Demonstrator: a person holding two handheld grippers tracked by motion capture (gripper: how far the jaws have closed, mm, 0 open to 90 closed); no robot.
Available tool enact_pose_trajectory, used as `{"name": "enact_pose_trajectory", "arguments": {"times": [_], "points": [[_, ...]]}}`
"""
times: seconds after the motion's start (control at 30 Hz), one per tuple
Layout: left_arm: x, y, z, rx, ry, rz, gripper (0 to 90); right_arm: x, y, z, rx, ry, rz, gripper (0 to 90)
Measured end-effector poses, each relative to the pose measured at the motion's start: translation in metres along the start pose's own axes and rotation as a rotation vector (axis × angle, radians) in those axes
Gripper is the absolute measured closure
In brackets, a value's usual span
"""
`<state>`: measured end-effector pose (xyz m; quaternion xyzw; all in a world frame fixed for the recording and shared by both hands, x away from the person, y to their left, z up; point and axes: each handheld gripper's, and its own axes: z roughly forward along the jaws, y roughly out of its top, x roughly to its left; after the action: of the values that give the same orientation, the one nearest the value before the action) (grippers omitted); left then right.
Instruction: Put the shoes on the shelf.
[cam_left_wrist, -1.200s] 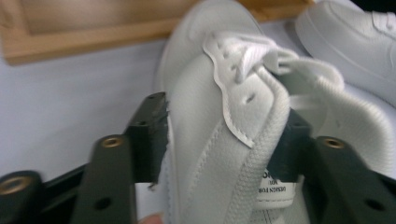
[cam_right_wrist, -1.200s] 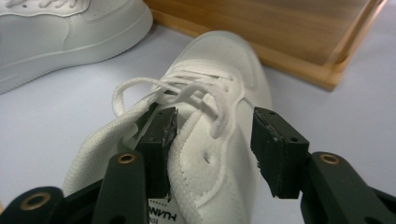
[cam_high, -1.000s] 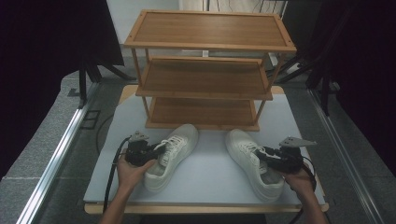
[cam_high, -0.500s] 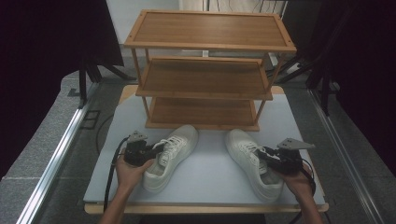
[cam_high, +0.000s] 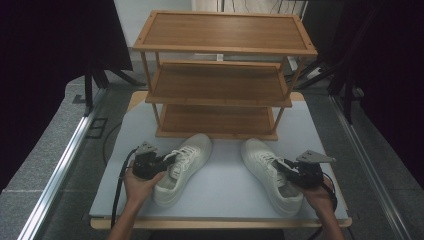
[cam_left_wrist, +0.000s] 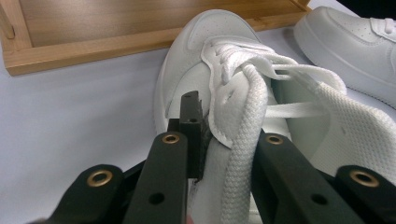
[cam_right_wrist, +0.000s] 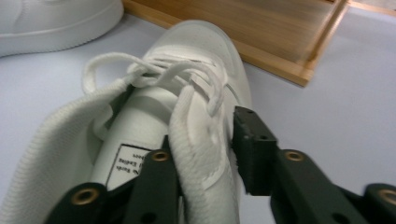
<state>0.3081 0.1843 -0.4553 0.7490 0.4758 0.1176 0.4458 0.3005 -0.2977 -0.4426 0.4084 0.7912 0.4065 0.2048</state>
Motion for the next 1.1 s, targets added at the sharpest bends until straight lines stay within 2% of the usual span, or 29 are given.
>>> {"name": "enact_pose_trajectory", "arguments": {"times": [0.1, 0.2, 0.27, 0.43, 0.5, 0.6, 0.73, 0.83, 1.0, 1.1], "points": [[0.000, -0.001, 0.000, -0.001, -0.002, -0.002, 79.3, -0.002, 0.001, 0.001, 0.000, 0.019, 0.000, 69.7], [0.000, -0.002, 0.000, -0.003, 0.000, 0.000, 79.5, -0.005, -0.001, 0.000, -0.017, 0.024, 0.019, 78.5], [-0.001, -0.001, 0.000, -0.008, 0.004, 0.005, 79.8, -0.006, -0.002, -0.001, -0.027, 0.020, 0.025, 81.3], [-0.003, 0.000, -0.003, -0.028, -0.003, 0.012, 80.1, -0.008, -0.001, -0.001, -0.037, 0.033, 0.065, 82.1], [-0.004, 0.001, -0.005, -0.037, -0.004, 0.018, 80.0, -0.010, -0.001, -0.003, -0.052, 0.040, 0.088, 82.1], [-0.004, 0.002, -0.009, -0.060, -0.021, 0.005, 80.1, -0.011, -0.001, -0.008, -0.092, 0.047, 0.136, 82.1], [-0.003, 0.004, -0.018, -0.115, -0.074, -0.043, 80.0, -0.016, -0.005, -0.016, -0.184, 0.110, 0.257, 82.0], [-0.003, 0.006, -0.027, -0.171, -0.135, -0.090, 80.0, -0.018, -0.007, -0.019, -0.231, 0.149, 0.322, 82.1], [0.000, 0.009, -0.040, -0.263, -0.233, -0.175, 80.0, -0.017, -0.006, -0.022, -0.292, 0.175, 0.373, 82.0], [0.001, 0.013, -0.047, -0.305, -0.275, -0.207, 80.0, -0.017, -0.005, -0.025, -0.327, 0.190, 0.410, 82.0]]}}
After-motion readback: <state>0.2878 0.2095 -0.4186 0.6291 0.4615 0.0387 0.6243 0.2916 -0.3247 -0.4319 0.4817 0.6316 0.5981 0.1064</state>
